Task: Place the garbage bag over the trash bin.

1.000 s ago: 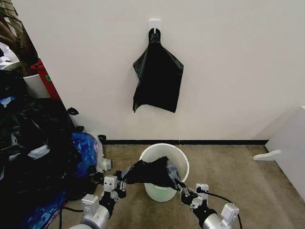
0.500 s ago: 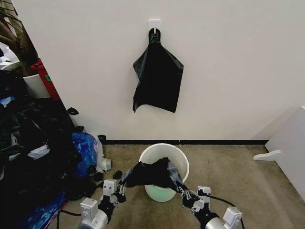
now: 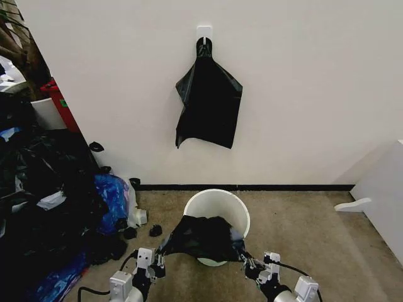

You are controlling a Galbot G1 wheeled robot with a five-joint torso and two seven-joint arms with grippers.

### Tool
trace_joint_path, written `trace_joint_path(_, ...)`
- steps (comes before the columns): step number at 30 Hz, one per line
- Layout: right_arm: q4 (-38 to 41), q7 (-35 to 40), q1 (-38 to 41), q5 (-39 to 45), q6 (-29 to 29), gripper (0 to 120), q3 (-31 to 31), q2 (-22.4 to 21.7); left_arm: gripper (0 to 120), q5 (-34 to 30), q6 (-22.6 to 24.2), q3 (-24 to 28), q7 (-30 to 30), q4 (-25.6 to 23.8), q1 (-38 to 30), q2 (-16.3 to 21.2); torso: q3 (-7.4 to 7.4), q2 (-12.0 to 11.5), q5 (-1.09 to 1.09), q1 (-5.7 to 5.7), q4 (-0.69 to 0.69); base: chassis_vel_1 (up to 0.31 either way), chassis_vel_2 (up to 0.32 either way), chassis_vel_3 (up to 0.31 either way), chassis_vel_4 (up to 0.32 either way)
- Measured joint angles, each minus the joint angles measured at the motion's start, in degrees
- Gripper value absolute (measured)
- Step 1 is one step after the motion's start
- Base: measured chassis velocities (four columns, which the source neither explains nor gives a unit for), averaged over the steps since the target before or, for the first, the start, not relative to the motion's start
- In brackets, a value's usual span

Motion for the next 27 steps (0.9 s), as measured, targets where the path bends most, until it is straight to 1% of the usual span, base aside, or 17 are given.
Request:
trace_joint_path(7, -2.9, 0.0, 1.6, 0.8, 1.2, 0, 1.6, 0.1, 0, 0.0, -0.2, 0.7, 0.1, 2.1, -2.5, -0.6, 0.00, 0.0, 0.01, 0.00, 0.01, 0.000, 0.000, 0.000, 0.000)
trace_joint_path(12, -4.0, -0.2, 2.8, 1.2, 1.3, 0, 2.8, 0.1, 0, -0.1, -0.3, 1.7, 0.1, 2.5, -3.9, -0.8, 0.00, 0.0, 0.00, 0.00, 0.00, 0.000, 0.000, 0.000, 0.000)
trace_joint_path(21, -6.2, -0.4, 6.6, 1.7, 1.2, 0, 2.9, 0.1, 0, -0.5, -0.4, 3.1, 0.2, 3.9, -6.1, -1.2, 0.00, 0.0, 0.01, 0.00, 0.00, 0.000, 0.000, 0.000, 0.000)
trace_joint_path(27, -7.1, -1.1, 8.5, 1.7, 0.3, 0, 2.7, 0.2, 0, -2.3, -0.3, 3.9, -0.2, 5.1, -7.5, -2.0, 0.00, 0.0, 0.01, 0.00, 0.00, 0.000, 0.000, 0.000, 0.000)
